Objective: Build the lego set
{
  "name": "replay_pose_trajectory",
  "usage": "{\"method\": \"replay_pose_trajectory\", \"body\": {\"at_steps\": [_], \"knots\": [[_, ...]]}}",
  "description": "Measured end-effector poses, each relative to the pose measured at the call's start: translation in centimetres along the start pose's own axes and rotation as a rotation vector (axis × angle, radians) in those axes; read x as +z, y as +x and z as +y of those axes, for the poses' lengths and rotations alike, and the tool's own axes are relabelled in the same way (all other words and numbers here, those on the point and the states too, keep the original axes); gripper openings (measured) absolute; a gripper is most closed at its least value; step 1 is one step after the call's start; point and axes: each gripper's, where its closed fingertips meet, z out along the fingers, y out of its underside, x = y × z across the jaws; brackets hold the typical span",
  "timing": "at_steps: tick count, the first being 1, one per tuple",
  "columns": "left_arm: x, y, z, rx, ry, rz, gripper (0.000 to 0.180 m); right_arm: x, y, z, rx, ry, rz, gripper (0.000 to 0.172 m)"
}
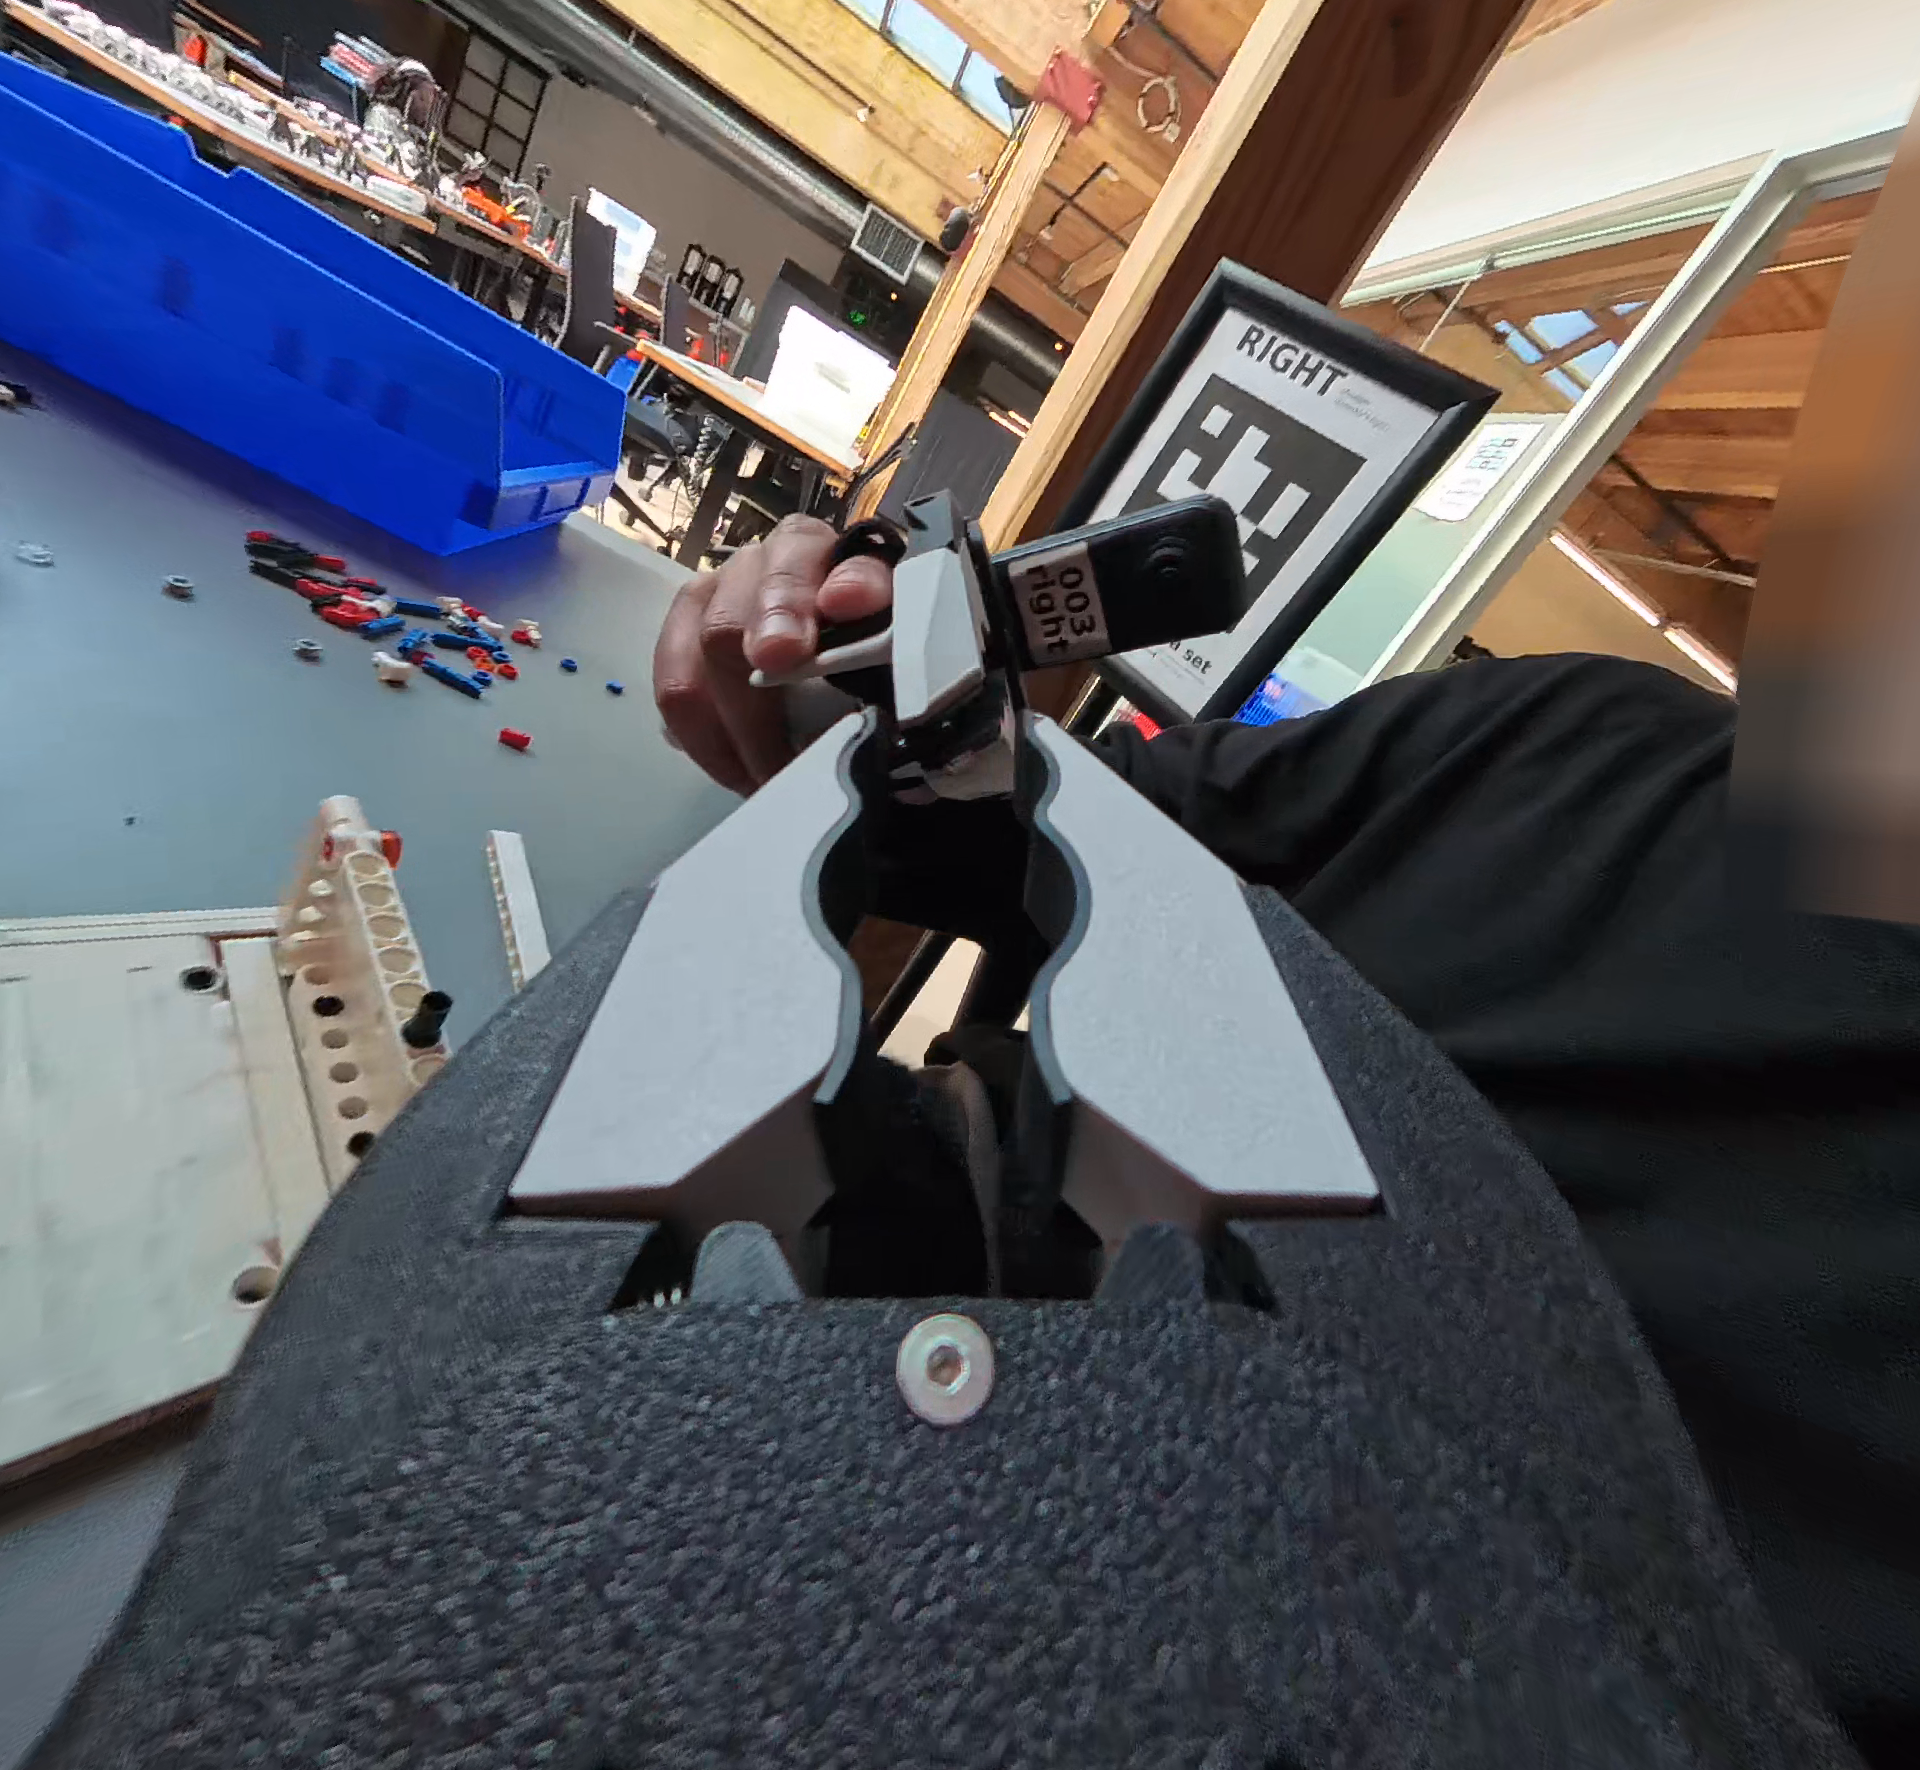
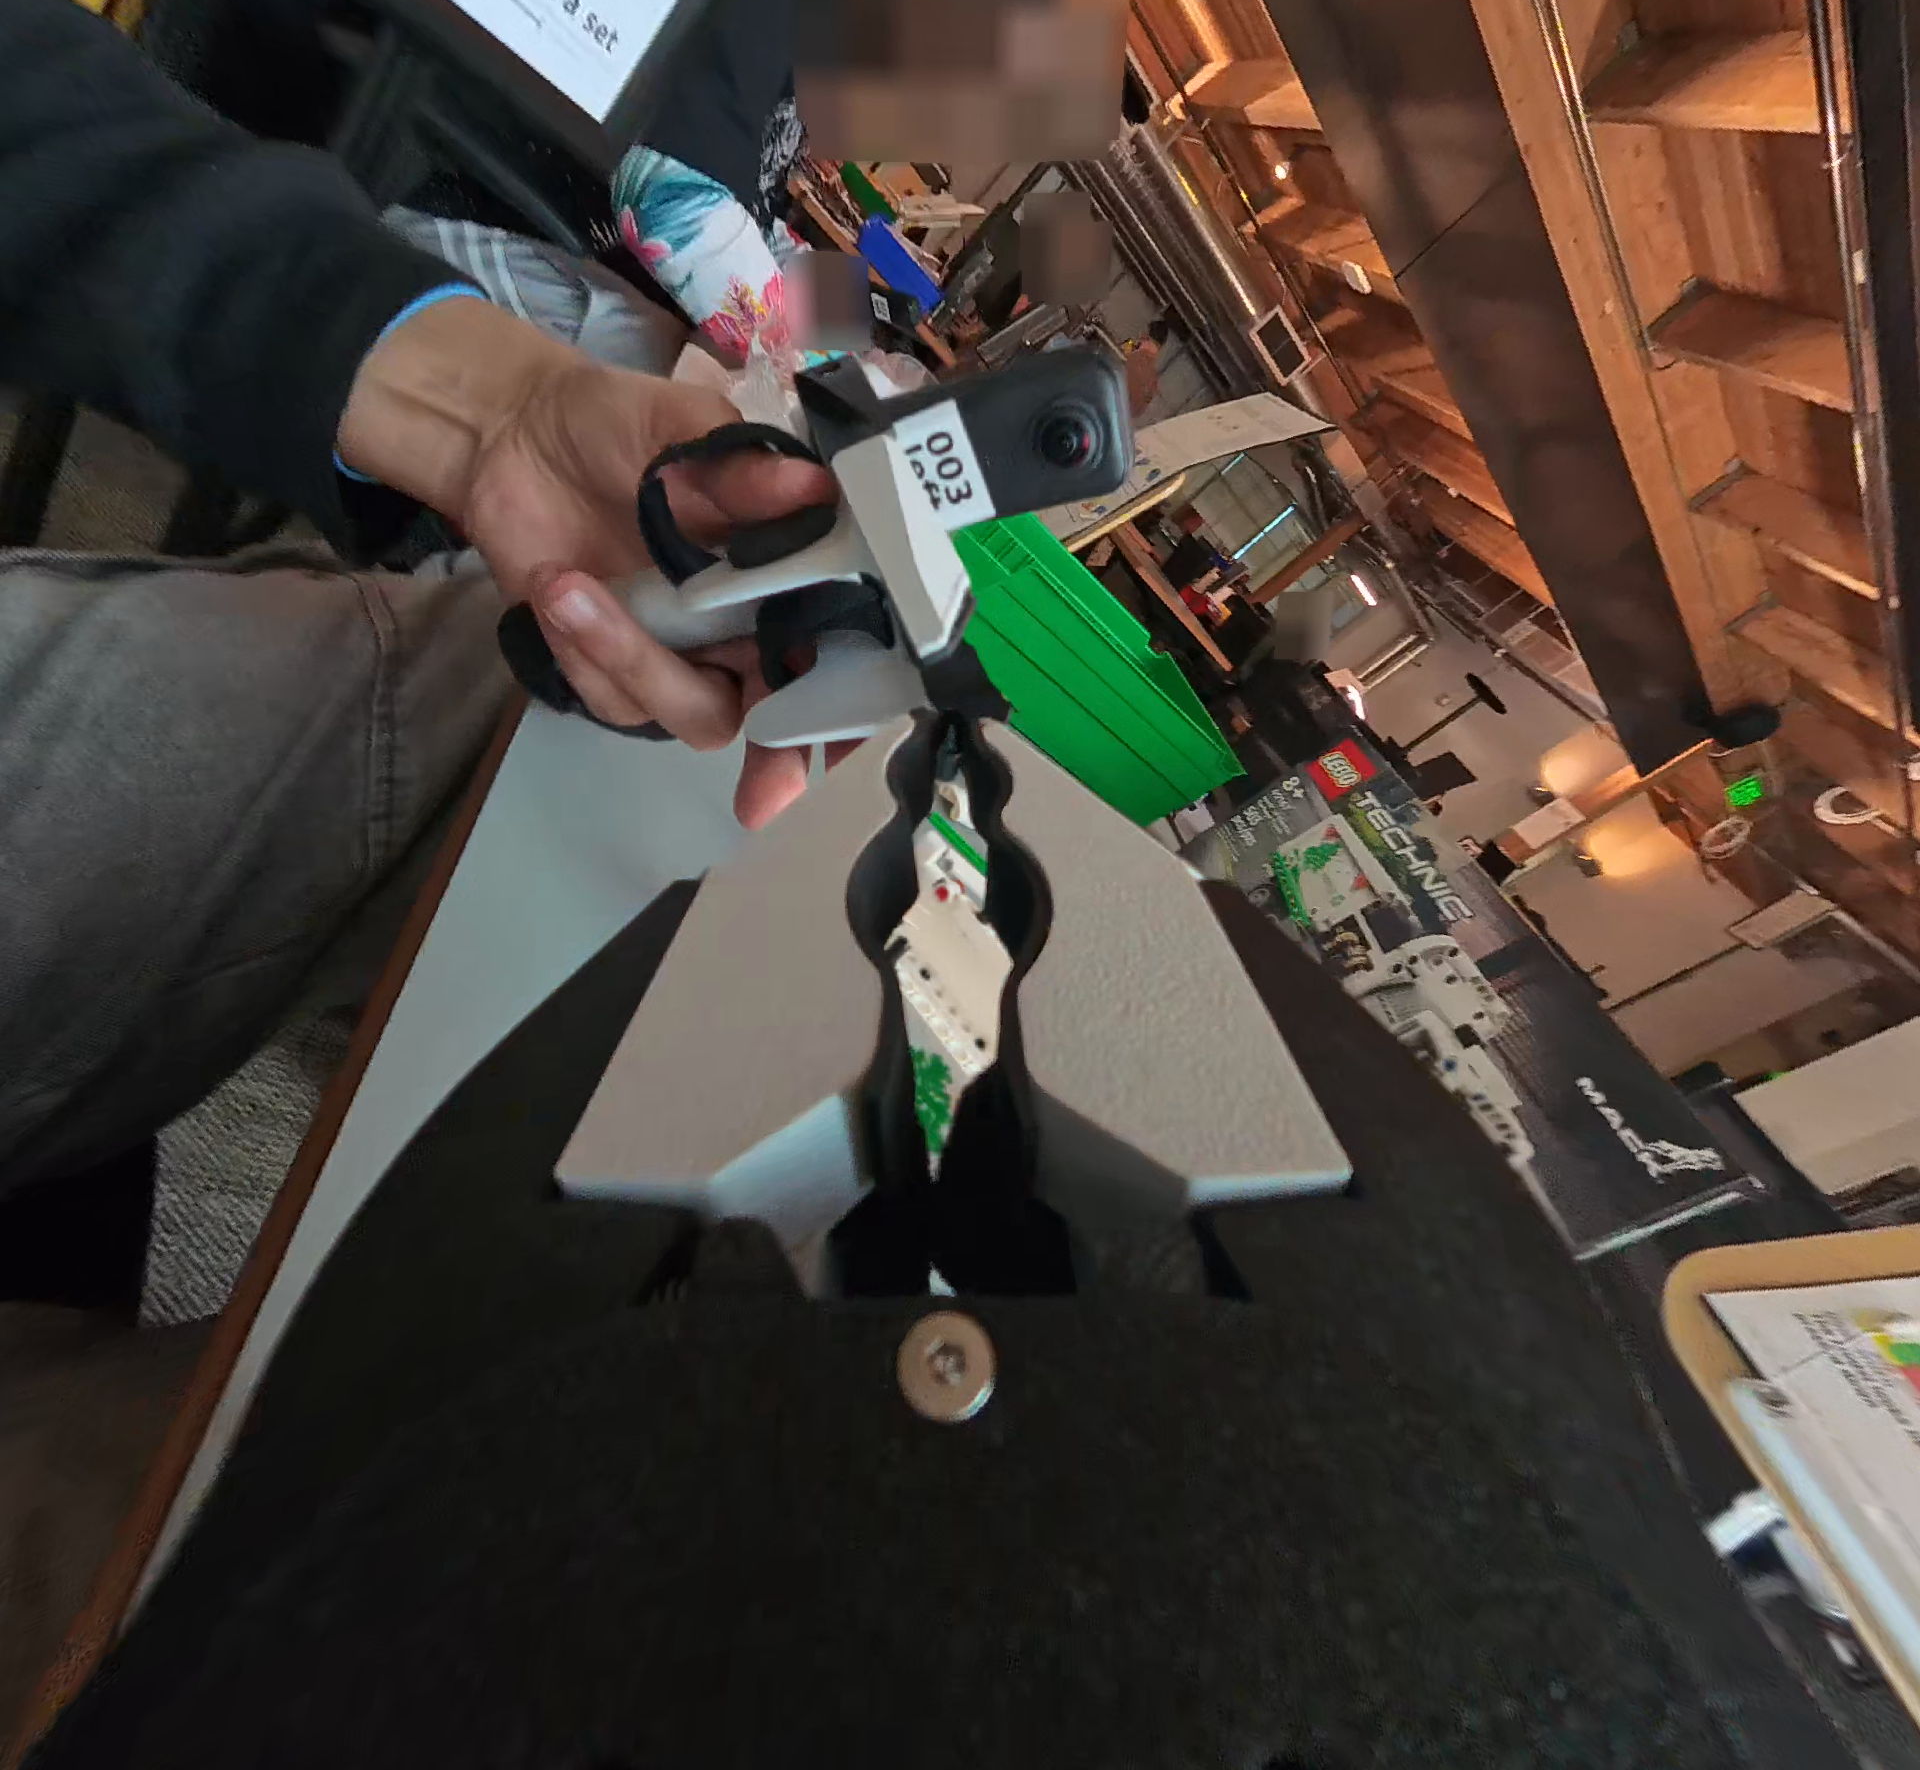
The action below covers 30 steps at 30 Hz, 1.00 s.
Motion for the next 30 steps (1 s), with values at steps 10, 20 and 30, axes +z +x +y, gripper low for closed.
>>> {"method": "replay_pose_trajectory", "body": {"at_steps": [10,20,30], "knots": [[-1.0,-0.6,-1.1,0.021,0.064,-0.041,0.000,-0.1,0.3,1.0,0.039,-0.009,0.002,0.004],[0.4,1.8,0.0,-0.095,0.065,0.197,0.024,-0.5,0.2,-2.0,0.231,0.164,-0.080,0.004],[-0.5,0.5,-0.9,-0.143,0.151,0.170,0.015,-0.6,0.5,-1.1,0.211,0.131,-0.062,0.004]]}}
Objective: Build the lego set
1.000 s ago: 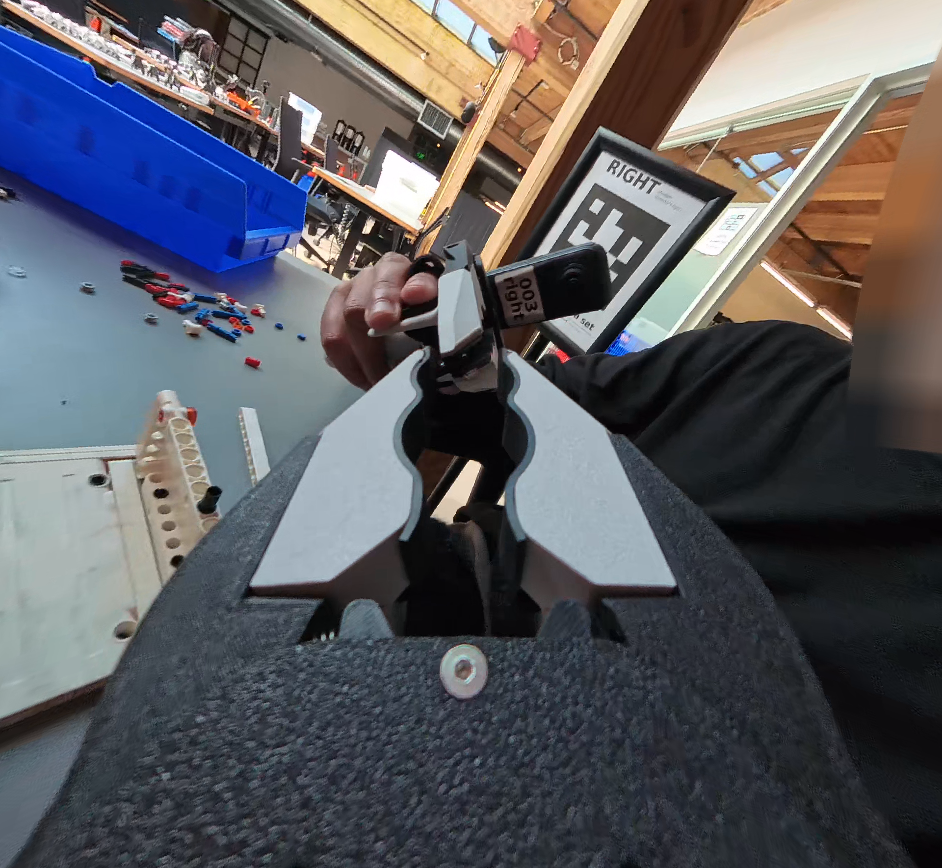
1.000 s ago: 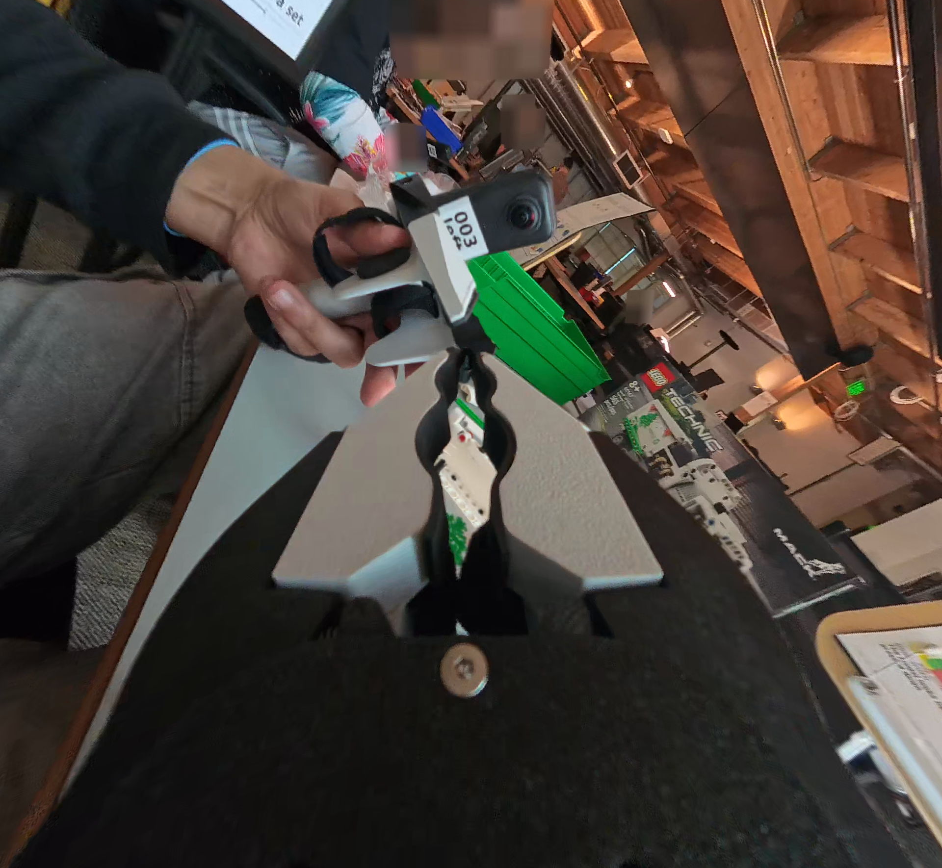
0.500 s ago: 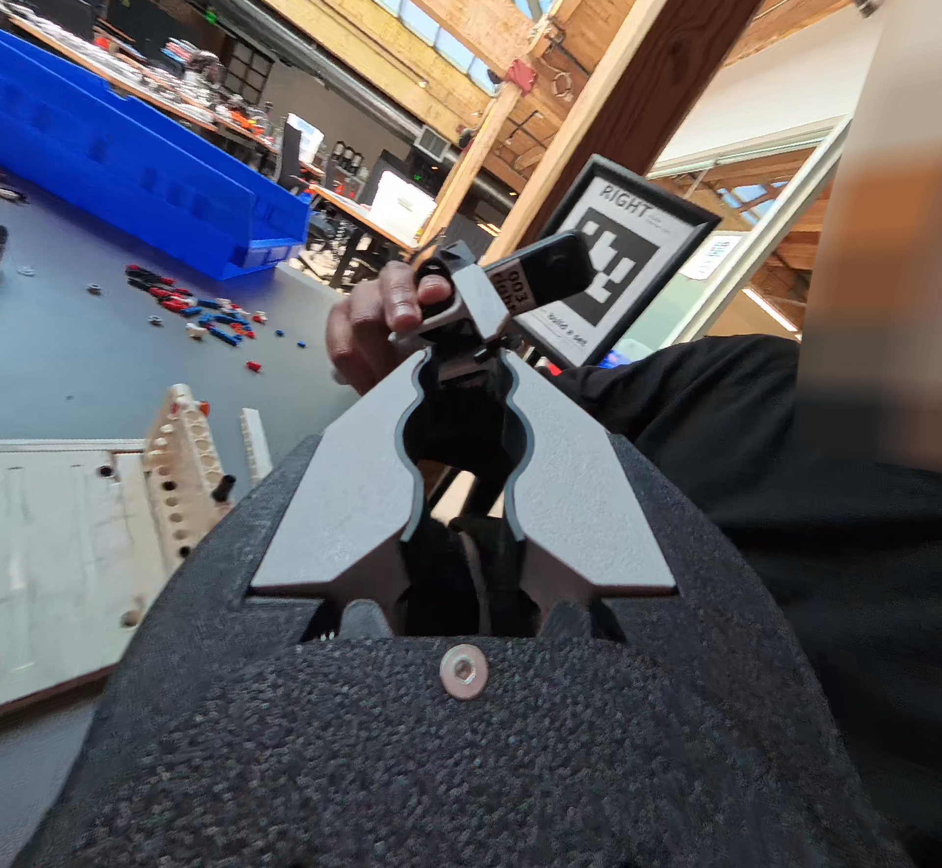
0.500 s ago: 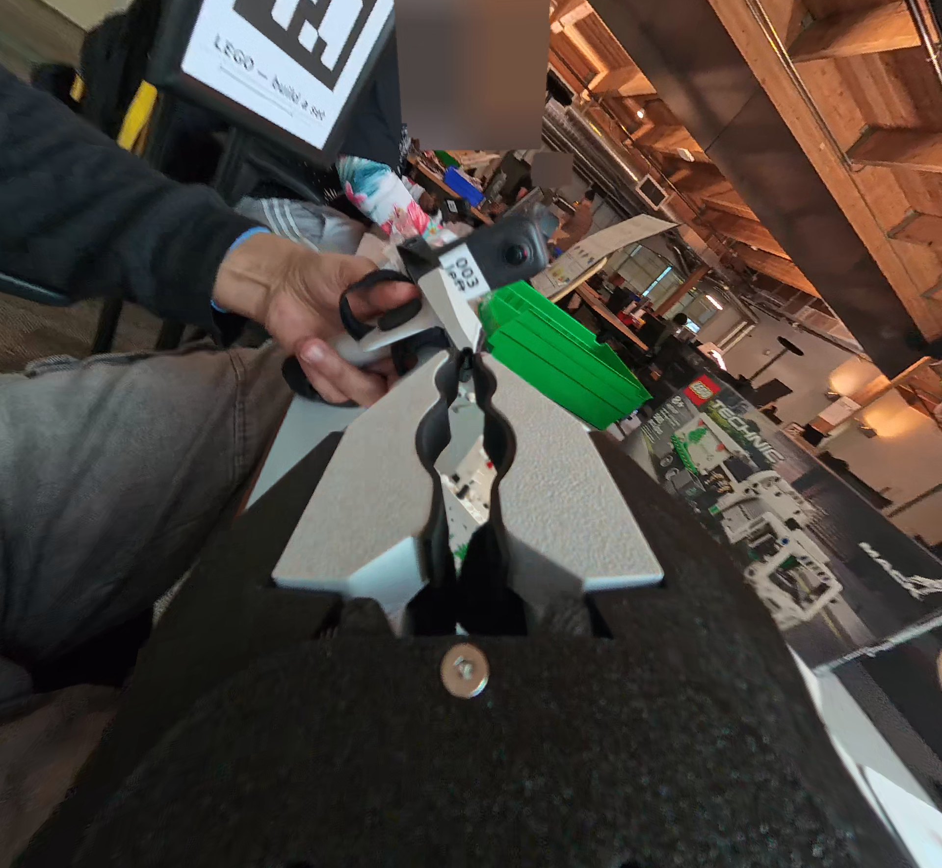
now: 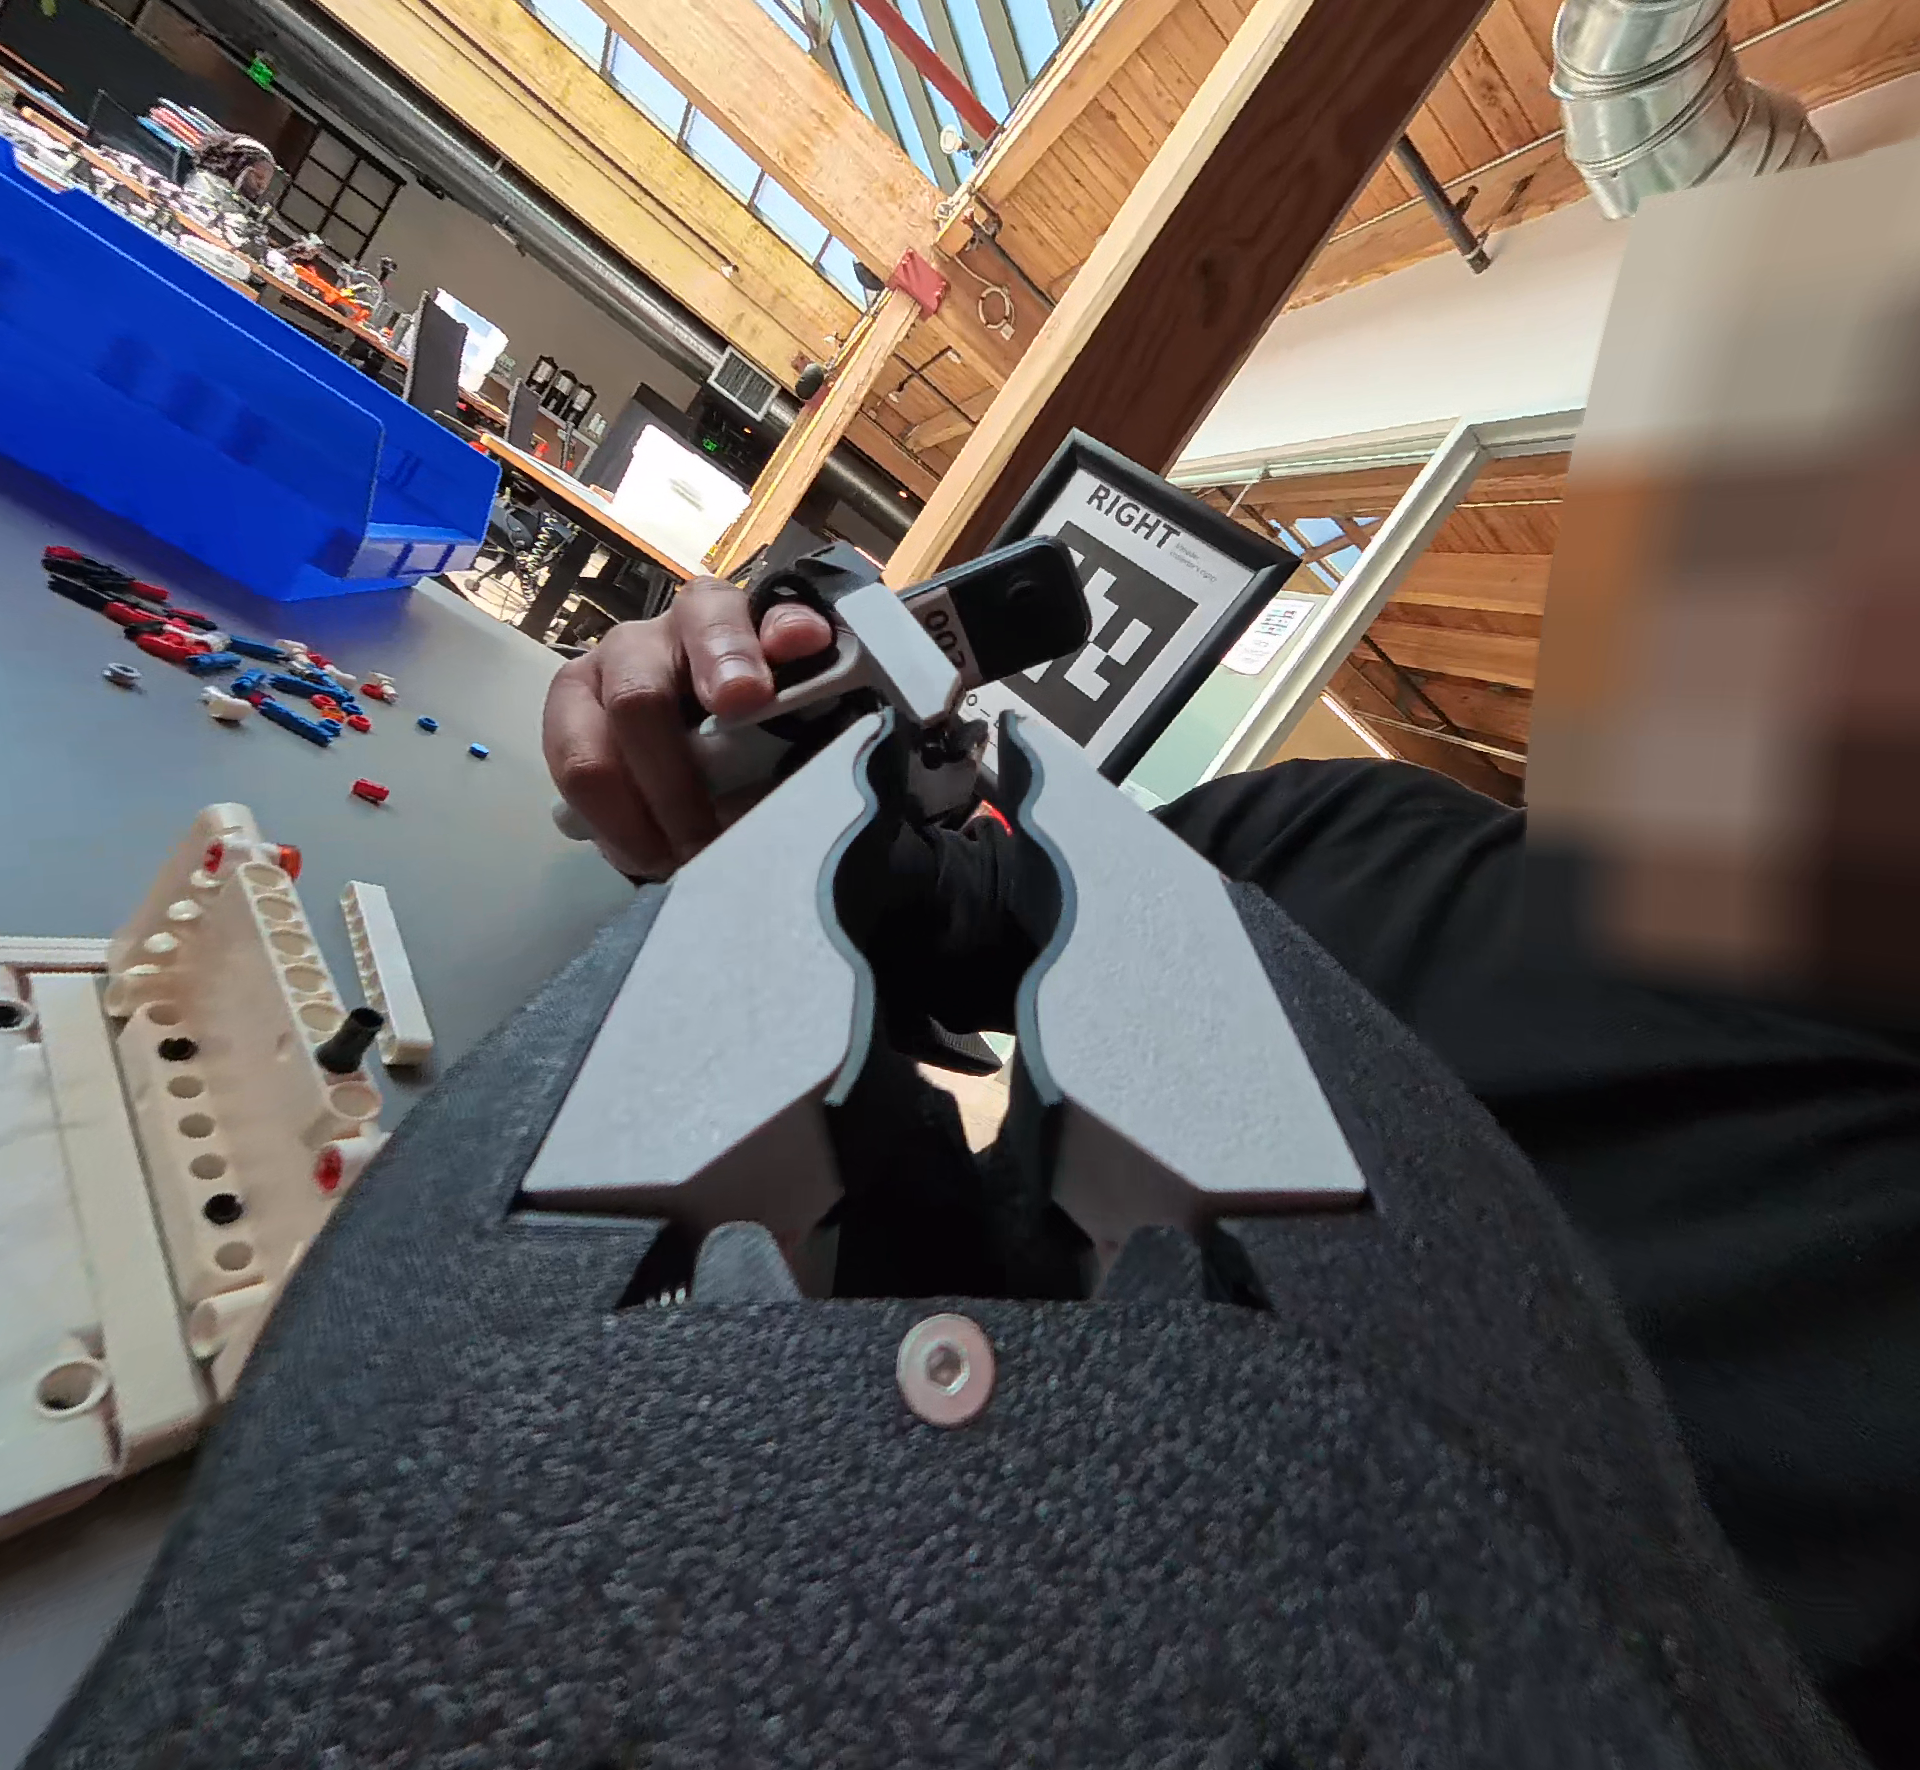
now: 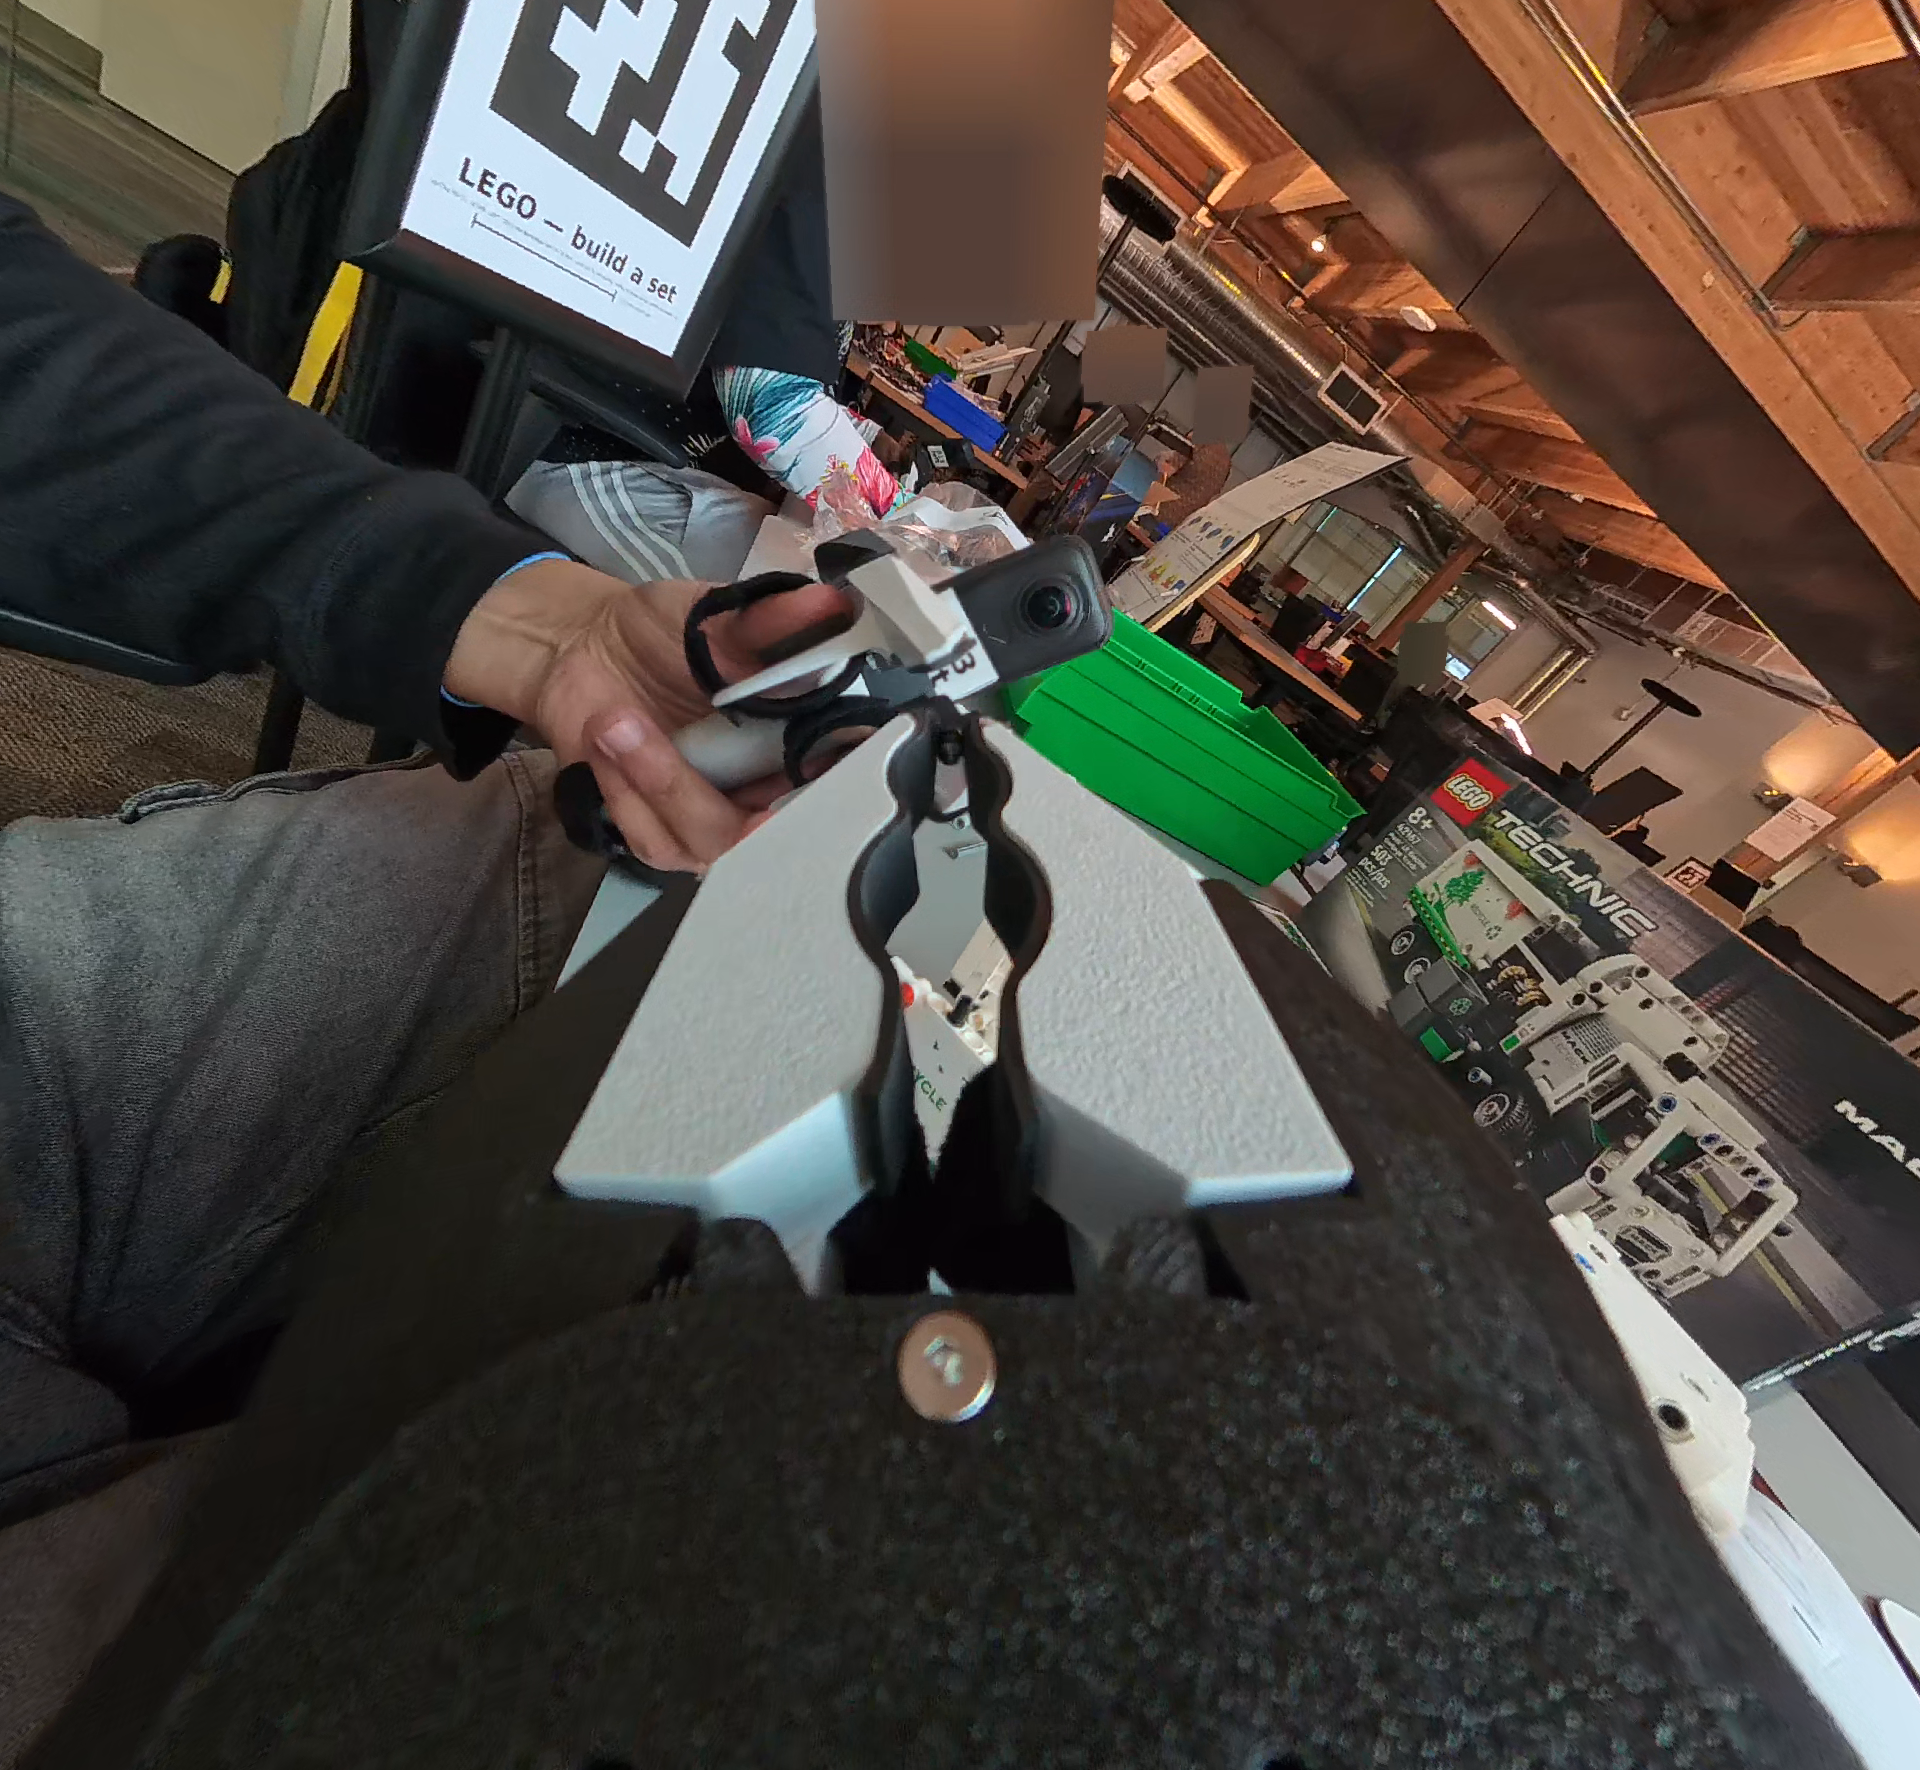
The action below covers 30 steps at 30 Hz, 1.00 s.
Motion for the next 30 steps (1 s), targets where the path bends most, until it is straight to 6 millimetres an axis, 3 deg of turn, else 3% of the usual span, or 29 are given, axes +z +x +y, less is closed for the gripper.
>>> {"method": "replay_pose_trajectory", "body": {"at_steps": [4,12,21,30], "knots": [[-0.2,-1.2,0.1,0.039,-0.024,-0.092,0.014,0.1,0.0,0.1,-0.012,-0.010,0.011,0.004],[-0.1,-1.1,0.8,0.081,-0.079,-0.127,0.002,0.2,0.2,0.8,-0.056,-0.046,0.027,0.004],[-0.4,-1.3,1.0,0.080,-0.092,-0.144,0.009,0.2,-0.2,1.6,-0.104,-0.091,0.019,0.004],[-0.6,-2.0,0.8,0.105,-0.091,-0.205,0.002,0.4,-0.1,2.1,-0.137,-0.114,0.038,0.004]]}}
